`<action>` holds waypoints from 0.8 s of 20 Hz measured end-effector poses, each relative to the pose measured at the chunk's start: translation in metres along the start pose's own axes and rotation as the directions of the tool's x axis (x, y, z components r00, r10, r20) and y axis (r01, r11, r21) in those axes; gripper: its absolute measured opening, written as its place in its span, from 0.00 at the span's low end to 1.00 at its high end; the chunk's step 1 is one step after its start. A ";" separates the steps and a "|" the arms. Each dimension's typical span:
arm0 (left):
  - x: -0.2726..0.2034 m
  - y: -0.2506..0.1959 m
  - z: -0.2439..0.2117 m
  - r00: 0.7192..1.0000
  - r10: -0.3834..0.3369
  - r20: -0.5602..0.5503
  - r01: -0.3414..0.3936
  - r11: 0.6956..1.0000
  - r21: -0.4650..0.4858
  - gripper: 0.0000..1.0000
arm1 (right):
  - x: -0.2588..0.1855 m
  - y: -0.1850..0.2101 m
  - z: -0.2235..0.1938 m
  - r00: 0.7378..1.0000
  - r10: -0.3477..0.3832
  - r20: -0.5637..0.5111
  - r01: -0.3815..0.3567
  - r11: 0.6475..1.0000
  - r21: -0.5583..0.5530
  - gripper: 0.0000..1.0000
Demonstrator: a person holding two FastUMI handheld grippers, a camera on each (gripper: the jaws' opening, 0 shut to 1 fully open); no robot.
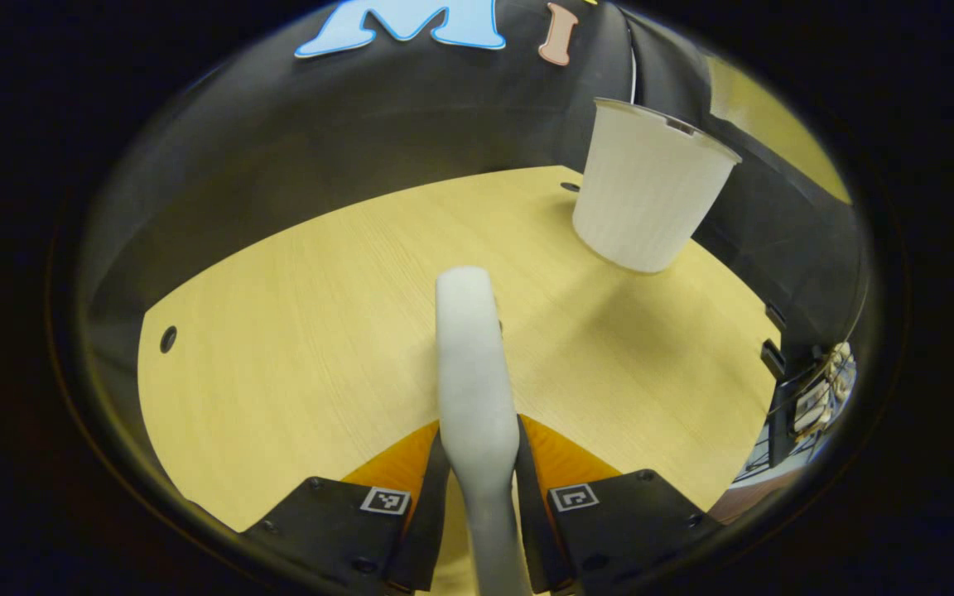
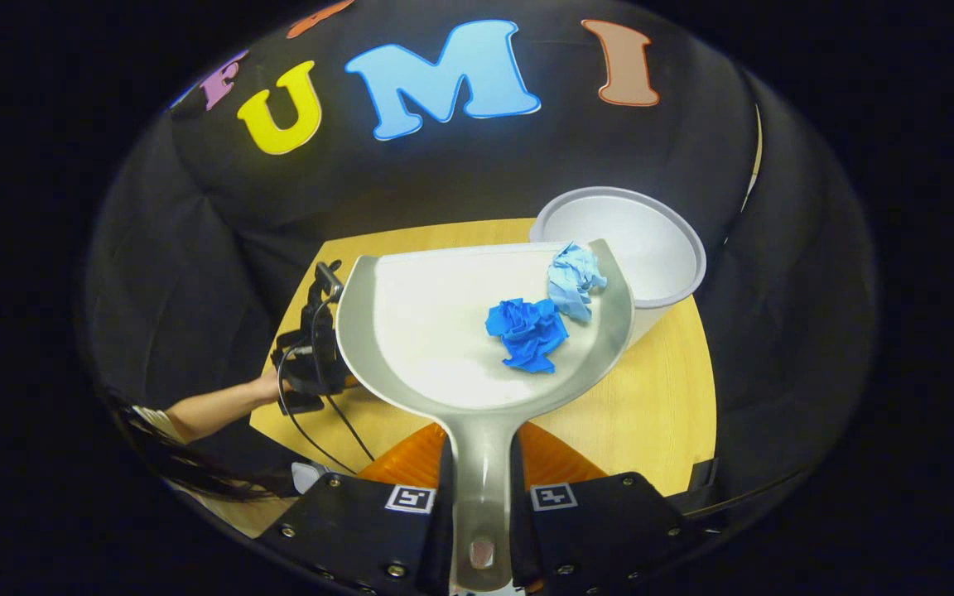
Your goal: Pick up the small broom and dustpan from the desktop, sweep the trash into the dustpan with the broom, and then empty the trash into the garbage bin.
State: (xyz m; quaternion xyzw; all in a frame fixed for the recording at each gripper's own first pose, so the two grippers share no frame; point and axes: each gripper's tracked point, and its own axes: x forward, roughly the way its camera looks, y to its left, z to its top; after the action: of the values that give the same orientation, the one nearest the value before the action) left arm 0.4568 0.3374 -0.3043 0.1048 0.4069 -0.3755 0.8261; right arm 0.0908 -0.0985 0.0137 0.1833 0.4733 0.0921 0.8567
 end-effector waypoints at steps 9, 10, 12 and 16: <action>-0.062 0.012 -0.032 1.000 -0.018 0.011 0.018 0.999 -0.035 0.50 | 0.034 -0.026 0.072 0.984 0.127 0.123 -0.165 0.912 0.375 0.27; -0.065 0.011 -0.034 1.000 -0.018 0.012 0.019 0.999 -0.037 0.45 | 0.037 -0.027 0.082 0.977 0.154 0.150 -0.204 0.882 0.424 0.27; -0.068 0.010 -0.034 1.000 -0.021 0.013 0.022 0.999 -0.043 0.50 | 0.044 -0.029 0.099 0.955 0.204 0.217 -0.290 0.804 0.519 0.27; -0.064 0.001 -0.033 1.000 -0.026 0.012 0.026 0.999 -0.046 0.48 | 0.043 -0.033 0.116 0.896 0.277 0.347 -0.443 0.605 0.662 0.27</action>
State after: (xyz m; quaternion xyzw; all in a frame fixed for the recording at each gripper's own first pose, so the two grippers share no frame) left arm 0.4130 0.3889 -0.2778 0.0783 0.4121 -0.3772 0.8257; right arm 0.2109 -0.1410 0.0228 0.6076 0.3305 0.0485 0.7206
